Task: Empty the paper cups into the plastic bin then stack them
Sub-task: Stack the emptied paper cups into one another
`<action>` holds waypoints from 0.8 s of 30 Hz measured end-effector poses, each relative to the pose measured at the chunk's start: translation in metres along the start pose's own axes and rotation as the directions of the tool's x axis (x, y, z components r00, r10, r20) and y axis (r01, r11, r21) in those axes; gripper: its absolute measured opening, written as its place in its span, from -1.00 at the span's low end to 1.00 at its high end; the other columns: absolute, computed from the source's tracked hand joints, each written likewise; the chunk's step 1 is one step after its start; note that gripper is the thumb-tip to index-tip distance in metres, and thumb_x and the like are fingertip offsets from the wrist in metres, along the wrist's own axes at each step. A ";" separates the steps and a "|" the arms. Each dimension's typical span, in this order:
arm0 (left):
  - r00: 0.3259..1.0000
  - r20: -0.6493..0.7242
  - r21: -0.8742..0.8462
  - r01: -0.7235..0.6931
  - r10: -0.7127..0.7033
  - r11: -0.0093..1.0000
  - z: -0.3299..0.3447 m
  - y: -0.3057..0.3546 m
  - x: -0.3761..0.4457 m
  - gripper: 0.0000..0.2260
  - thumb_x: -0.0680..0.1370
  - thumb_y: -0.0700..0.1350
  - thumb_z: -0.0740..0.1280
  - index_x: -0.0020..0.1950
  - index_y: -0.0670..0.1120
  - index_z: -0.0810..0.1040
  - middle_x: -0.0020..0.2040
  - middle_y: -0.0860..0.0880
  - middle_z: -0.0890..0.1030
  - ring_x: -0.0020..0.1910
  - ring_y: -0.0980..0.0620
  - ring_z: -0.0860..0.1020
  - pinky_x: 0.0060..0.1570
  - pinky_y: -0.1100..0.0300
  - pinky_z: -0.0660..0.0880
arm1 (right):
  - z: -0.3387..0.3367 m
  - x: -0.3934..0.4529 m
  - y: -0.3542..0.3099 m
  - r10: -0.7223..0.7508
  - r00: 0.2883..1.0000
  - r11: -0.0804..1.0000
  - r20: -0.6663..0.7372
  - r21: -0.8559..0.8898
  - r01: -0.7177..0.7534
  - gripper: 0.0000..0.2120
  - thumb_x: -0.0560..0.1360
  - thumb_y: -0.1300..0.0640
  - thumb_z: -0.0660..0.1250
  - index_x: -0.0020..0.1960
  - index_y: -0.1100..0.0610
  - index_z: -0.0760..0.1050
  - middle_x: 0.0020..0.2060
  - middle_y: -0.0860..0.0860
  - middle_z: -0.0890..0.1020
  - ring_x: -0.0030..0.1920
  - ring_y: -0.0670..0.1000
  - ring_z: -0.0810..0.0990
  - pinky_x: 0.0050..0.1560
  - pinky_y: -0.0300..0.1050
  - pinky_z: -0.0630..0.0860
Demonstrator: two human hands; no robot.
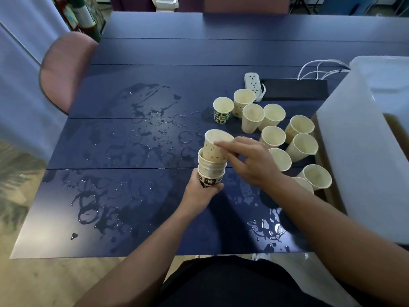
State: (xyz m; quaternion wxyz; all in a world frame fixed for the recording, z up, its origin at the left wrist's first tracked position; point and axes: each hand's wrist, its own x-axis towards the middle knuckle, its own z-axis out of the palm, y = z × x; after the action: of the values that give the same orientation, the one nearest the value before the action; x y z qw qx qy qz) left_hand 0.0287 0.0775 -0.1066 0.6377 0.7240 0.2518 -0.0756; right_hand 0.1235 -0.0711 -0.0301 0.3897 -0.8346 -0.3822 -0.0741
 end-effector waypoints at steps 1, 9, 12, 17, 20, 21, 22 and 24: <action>1.000 -0.001 -0.003 -0.007 0.007 1.000 0.000 0.003 0.001 -0.50 0.30 0.02 0.54 0.17 0.09 0.46 0.02 0.06 0.66 -0.03 0.08 0.61 0.12 -0.06 0.60 | 0.004 -0.002 0.000 0.003 0.999 1.000 0.033 -0.009 -0.003 -0.75 0.56 0.15 0.36 0.21 0.10 0.66 -0.19 -0.01 0.63 -0.23 0.03 0.55 -0.13 -0.10 0.48; 0.999 -0.044 -0.019 -0.017 0.017 1.000 -0.008 0.005 0.006 -0.56 0.41 -0.14 0.57 0.19 0.04 0.46 0.02 0.08 0.64 -0.02 0.11 0.60 0.15 -0.04 0.59 | 0.014 0.006 -0.007 0.187 0.982 0.972 -0.018 0.147 -0.183 -0.73 0.63 0.02 0.28 0.24 0.07 0.63 -0.12 -0.06 0.68 -0.18 0.03 0.58 -0.10 0.00 0.51; 0.999 -0.037 -0.019 -0.016 0.015 1.000 -0.014 0.004 0.005 -0.56 0.43 -0.13 0.56 0.22 0.04 0.47 0.05 0.11 0.64 0.01 0.13 0.59 0.11 0.08 0.57 | 0.017 0.030 0.001 0.410 0.905 0.905 -0.109 0.175 -0.389 -0.75 0.65 0.04 0.26 0.24 0.05 0.62 -0.07 -0.12 0.68 -0.15 -0.08 0.59 -0.15 -0.33 0.47; 0.999 -0.034 -0.022 -0.002 0.001 1.000 -0.023 0.004 0.001 -0.56 0.45 -0.13 0.55 0.25 0.03 0.46 0.06 0.14 0.63 0.02 0.18 0.58 -0.02 0.29 0.50 | 0.030 0.066 0.034 0.518 0.852 0.852 0.069 -0.125 -0.508 -0.68 0.60 0.09 0.31 0.34 0.08 0.56 0.21 -0.01 0.63 0.14 -0.01 0.57 0.21 -0.17 0.47; 0.999 -0.031 -0.011 0.010 -0.010 1.000 -0.026 0.003 0.000 -0.56 0.44 -0.13 0.55 0.24 0.05 0.46 0.06 0.14 0.63 0.02 0.18 0.58 -0.03 0.29 0.49 | 0.040 0.082 0.049 0.526 0.827 0.836 0.199 -0.300 -0.459 -0.59 0.59 0.10 0.28 0.43 0.09 0.47 0.44 0.00 0.46 0.38 0.06 0.45 0.34 -0.04 0.37; 0.999 -0.031 -0.010 0.014 -0.014 1.000 -0.027 0.002 0.000 -0.56 0.44 -0.14 0.55 0.23 0.05 0.46 0.07 0.12 0.62 0.01 0.17 0.58 -0.03 0.28 0.49 | 0.043 0.086 0.051 0.533 0.813 0.828 0.235 -0.343 -0.444 -0.56 0.60 0.11 0.27 0.46 0.10 0.44 0.49 -0.03 0.38 0.42 0.06 0.41 0.35 -0.01 0.37; 0.999 -0.032 -0.012 0.017 -0.018 1.000 -0.027 0.000 -0.001 -0.57 0.44 -0.14 0.55 0.22 0.05 0.46 0.07 0.12 0.62 0.01 0.16 0.58 -0.03 0.27 0.49 | 0.045 0.090 0.054 0.541 0.798 0.819 0.266 -0.385 -0.426 -0.55 0.60 0.12 0.25 0.48 0.10 0.41 0.53 -0.04 0.30 0.44 0.07 0.38 0.34 0.01 0.37; 0.999 -0.036 -0.011 0.026 -0.026 1.000 -0.029 -0.001 -0.001 -0.57 0.43 -0.14 0.55 0.21 0.05 0.46 0.07 0.11 0.62 0.01 0.16 0.58 0.00 0.22 0.51 | 0.050 0.098 0.060 0.550 0.777 0.798 0.307 -0.466 -0.381 -0.54 0.59 0.12 0.25 0.49 0.11 0.38 0.58 -0.04 0.17 0.43 0.12 0.40 0.29 0.04 0.40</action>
State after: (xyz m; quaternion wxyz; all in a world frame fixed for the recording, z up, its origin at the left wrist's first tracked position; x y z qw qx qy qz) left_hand 0.0210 0.1050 -0.1022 0.6359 0.7186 0.2728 -0.0695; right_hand 0.2245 -0.0031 -0.0588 0.1338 -0.9578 -0.2131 0.1392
